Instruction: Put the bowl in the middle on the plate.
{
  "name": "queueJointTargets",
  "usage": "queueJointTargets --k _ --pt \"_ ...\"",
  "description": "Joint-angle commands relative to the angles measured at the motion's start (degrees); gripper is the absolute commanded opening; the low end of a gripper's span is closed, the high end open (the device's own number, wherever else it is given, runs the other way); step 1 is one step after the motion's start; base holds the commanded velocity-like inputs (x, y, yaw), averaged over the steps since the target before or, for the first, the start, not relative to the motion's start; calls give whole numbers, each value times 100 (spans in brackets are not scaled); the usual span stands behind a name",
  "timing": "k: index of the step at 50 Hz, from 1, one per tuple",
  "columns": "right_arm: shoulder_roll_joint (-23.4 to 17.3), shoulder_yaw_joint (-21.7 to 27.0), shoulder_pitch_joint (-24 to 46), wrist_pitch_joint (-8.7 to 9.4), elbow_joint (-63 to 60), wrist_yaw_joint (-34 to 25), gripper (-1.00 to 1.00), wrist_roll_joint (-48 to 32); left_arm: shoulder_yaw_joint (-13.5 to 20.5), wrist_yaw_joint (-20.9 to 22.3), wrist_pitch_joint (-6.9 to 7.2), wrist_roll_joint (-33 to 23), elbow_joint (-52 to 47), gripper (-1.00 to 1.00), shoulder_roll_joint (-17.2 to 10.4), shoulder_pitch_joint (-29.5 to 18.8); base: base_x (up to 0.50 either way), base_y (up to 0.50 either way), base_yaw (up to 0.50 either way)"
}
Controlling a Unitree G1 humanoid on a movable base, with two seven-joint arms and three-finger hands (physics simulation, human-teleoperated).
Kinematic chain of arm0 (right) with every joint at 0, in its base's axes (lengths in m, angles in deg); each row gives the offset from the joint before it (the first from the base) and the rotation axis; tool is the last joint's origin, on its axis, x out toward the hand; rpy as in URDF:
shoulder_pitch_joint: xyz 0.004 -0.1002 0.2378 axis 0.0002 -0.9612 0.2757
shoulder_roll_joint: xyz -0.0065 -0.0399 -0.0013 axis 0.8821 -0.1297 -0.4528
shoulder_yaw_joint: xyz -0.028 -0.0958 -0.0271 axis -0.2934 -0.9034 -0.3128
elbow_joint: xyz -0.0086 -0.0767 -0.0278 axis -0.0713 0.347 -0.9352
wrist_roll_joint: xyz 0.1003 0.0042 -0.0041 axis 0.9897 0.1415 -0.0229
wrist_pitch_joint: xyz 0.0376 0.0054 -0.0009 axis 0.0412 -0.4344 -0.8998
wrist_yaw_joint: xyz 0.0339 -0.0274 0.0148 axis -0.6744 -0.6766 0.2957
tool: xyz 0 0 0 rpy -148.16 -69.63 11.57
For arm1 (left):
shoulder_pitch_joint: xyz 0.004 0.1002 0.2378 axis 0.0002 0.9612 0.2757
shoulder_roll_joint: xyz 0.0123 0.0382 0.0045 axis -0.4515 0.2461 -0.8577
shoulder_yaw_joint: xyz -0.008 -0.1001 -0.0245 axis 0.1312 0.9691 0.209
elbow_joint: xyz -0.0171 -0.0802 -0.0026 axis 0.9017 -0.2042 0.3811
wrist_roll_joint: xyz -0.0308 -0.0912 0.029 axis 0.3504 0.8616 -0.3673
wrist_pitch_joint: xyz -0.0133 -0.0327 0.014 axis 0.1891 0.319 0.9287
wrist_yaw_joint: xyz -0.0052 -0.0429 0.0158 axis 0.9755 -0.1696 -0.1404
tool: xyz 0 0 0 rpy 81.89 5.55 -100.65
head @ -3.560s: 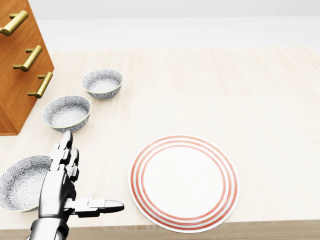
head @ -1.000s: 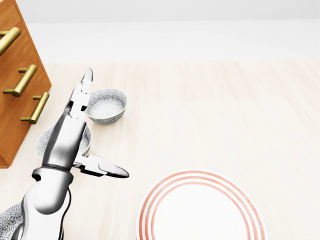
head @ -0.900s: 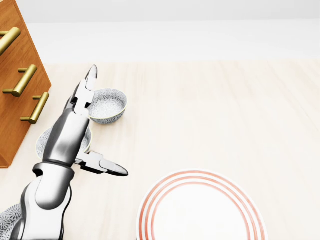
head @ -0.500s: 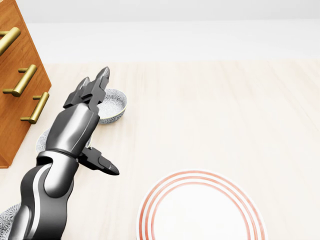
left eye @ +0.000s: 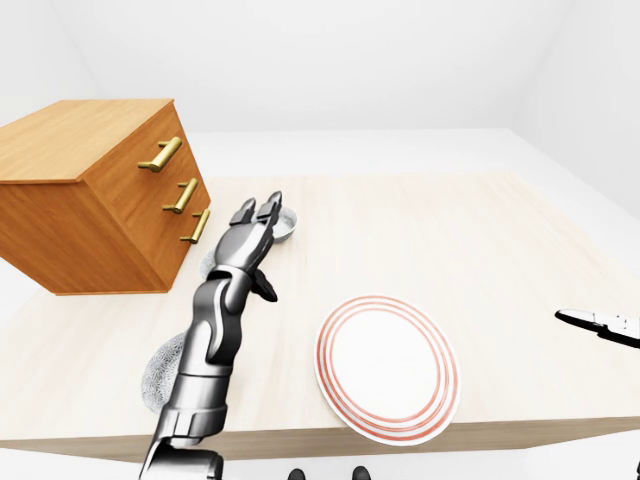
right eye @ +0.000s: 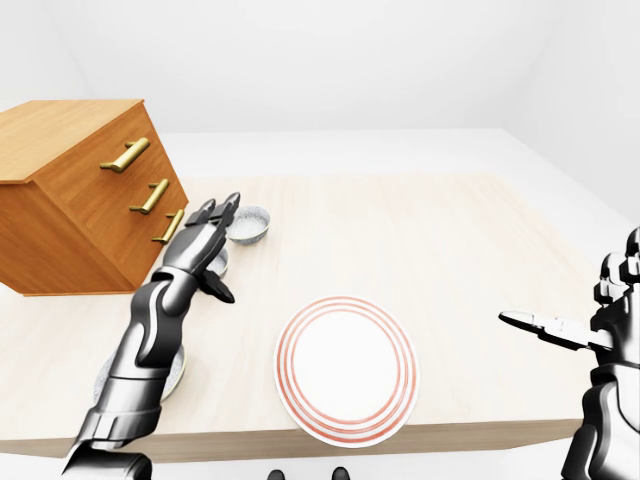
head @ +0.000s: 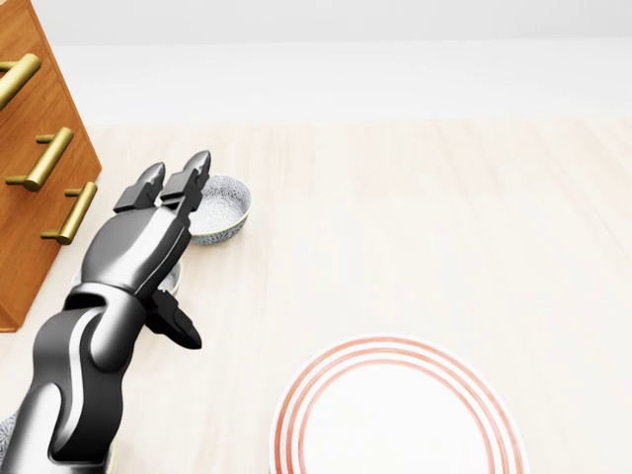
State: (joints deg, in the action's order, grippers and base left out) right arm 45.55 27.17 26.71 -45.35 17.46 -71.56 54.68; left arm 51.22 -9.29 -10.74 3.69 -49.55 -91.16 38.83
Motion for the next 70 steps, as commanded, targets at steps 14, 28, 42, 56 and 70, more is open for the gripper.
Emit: queueJointTargets --k 14,28,42,56,70 --pt "-17 -39 0 0 95 28 100 -32 167 234 -182 -343 378 100 -282 -62 0 0 0" --pt "5 -31 -13 0 46 21 100 -75 241 257 -377 -668 416 100 -431 47 0 0 0" --pt "18 -18 -35 0 -63 21 100 -75 212 72 -485 -927 587 100 -502 85 0 0 0" --pt "9 -29 -17 0 44 -1 100 -87 221 -35 -650 -1399 655 100 -553 70 0 0 0" --pt "6 -44 -2 0 125 -6 100 -99 152 -232 -736 -1551 958 100 -493 21 0 0 0"
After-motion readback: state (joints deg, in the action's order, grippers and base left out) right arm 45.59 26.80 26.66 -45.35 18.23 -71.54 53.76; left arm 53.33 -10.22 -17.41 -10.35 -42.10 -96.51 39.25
